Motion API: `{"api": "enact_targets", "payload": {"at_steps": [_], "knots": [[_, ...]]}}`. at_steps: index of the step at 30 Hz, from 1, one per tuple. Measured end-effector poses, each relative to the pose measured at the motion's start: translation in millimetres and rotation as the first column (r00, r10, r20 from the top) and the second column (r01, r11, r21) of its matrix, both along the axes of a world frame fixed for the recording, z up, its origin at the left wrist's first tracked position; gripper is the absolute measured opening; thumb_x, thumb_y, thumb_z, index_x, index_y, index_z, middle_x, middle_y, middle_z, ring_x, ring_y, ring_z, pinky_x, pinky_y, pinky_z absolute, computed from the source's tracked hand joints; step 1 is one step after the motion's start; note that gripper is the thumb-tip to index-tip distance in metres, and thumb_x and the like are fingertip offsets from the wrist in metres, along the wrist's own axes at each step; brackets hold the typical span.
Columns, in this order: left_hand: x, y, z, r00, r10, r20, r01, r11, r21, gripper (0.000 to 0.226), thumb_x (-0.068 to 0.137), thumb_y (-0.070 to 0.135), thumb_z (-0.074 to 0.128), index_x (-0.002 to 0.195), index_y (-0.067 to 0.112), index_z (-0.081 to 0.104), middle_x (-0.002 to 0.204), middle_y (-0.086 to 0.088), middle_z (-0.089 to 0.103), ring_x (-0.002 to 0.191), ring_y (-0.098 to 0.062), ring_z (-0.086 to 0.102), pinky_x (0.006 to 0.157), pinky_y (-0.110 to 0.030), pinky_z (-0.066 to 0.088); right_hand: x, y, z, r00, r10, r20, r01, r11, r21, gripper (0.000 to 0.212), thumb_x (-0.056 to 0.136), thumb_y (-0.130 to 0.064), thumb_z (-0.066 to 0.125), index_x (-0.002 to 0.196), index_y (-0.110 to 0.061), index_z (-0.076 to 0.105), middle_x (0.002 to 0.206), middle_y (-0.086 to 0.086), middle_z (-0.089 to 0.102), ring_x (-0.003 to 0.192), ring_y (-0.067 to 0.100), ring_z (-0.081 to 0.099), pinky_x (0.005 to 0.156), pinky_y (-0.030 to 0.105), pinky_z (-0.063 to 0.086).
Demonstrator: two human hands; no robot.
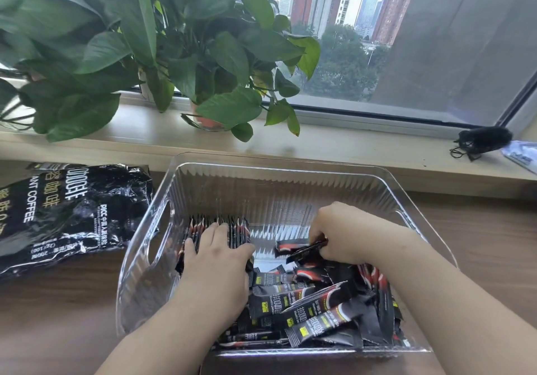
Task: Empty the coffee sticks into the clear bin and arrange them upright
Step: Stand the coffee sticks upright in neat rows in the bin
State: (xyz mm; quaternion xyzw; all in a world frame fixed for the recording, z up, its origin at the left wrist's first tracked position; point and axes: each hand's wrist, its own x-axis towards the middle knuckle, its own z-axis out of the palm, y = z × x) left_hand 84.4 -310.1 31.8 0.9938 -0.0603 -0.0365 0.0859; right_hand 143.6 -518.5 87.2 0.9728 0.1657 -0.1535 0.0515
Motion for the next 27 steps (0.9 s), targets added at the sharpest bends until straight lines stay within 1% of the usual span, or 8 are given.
{"api": "enact_targets", "payload": {"at_steps": [3,8,10,13,16,20,23,27], "knots": [[1,0,-1,1.000,0.003,0.005,-0.003,1.000,-0.008,0.048,0.101,0.023,0.041,0.145,0.041,0.036,0.162,-0.011,0.006,0.151,-0.028,-0.005,0.121,-0.056,0.007,-15,4,8,0.995,0.046,-0.089,-0.042,0.998,0.047,0.021,0.086,-0.019,0.067,0.099,-0.029,0.080,0.066,-0.009,0.062,0.063,0.010,0.056,0.059,0.026,0.051],[0,1,-2,1.000,-0.013,0.008,0.013,1.000,-0.027,0.050,0.100,0.025,0.041,0.146,0.043,0.034,0.162,-0.009,0.006,0.151,-0.028,-0.004,0.122,-0.055,0.006,-28,4,13,0.990,0.068,-0.124,-0.059,0.996,0.069,0.015,0.089,-0.026,0.070,0.101,-0.021,0.078,0.080,-0.003,0.071,0.071,0.013,0.063,0.061,0.026,0.053],[0,1,-1,1.000,-0.016,0.008,0.017,0.999,-0.030,0.050,0.100,0.025,0.041,0.146,0.043,0.034,0.162,-0.008,0.006,0.151,-0.028,-0.004,0.122,-0.055,0.005,-26,1,15,0.998,0.012,-0.068,-0.002,0.991,0.137,0.010,0.090,-0.023,0.070,0.096,-0.023,0.079,0.072,-0.008,0.069,0.062,0.008,0.061,0.054,0.019,0.048],[0,1,-1,1.000,-0.015,0.010,0.015,0.999,-0.034,0.051,0.100,0.025,0.041,0.147,0.043,0.034,0.162,-0.008,0.006,0.151,-0.028,-0.003,0.122,-0.054,0.005,-20,-2,16,0.992,-0.081,0.099,0.054,0.968,0.244,0.011,0.091,-0.022,0.069,0.085,-0.015,0.074,0.076,-0.003,0.070,0.069,0.018,0.066,0.065,0.034,0.057],[0,0,-2,1.000,-0.014,0.012,0.014,0.999,-0.040,0.051,0.099,0.025,0.041,0.146,0.042,0.035,0.162,-0.009,0.007,0.151,-0.028,-0.003,0.122,-0.054,0.005,-15,4,19,0.968,-0.134,0.212,0.055,0.939,0.340,0.015,0.091,-0.021,0.067,0.078,-0.013,0.071,0.072,-0.001,0.068,0.070,0.019,0.064,0.067,0.036,0.056],[0,-1,-2,1.000,-0.015,0.011,0.016,0.999,-0.050,0.050,0.099,0.025,0.042,0.146,0.042,0.036,0.162,-0.008,0.007,0.151,-0.027,-0.004,0.122,-0.053,0.005,-15,21,27,0.931,-0.251,0.266,0.093,0.865,0.493,0.022,0.088,-0.028,0.069,0.071,-0.015,0.070,0.065,0.001,0.062,0.059,0.016,0.051,0.054,0.029,0.042],[0,0,-1,1.000,-0.018,0.011,0.019,0.999,-0.048,0.050,0.099,0.026,0.043,0.146,0.041,0.036,0.161,-0.009,0.007,0.151,-0.027,-0.004,0.122,-0.054,0.005,-9,35,26,0.897,-0.410,0.163,0.226,0.745,0.627,0.024,0.081,-0.025,0.074,0.066,-0.007,0.066,0.055,0.002,0.051,0.055,0.018,0.042,0.049,0.026,0.033],[-1,0,1,1.000,-0.025,0.004,0.025,0.998,-0.050,0.048,0.099,0.025,0.043,0.145,0.038,0.039,0.161,-0.008,0.007,0.151,-0.027,-0.005,0.122,-0.053,0.005,3,56,12,0.875,-0.478,-0.072,0.424,0.688,0.589,0.027,0.079,-0.020,0.074,0.062,-0.010,0.057,0.058,0.002,0.049,0.054,0.019,0.043,0.044,0.020,0.034]]}}
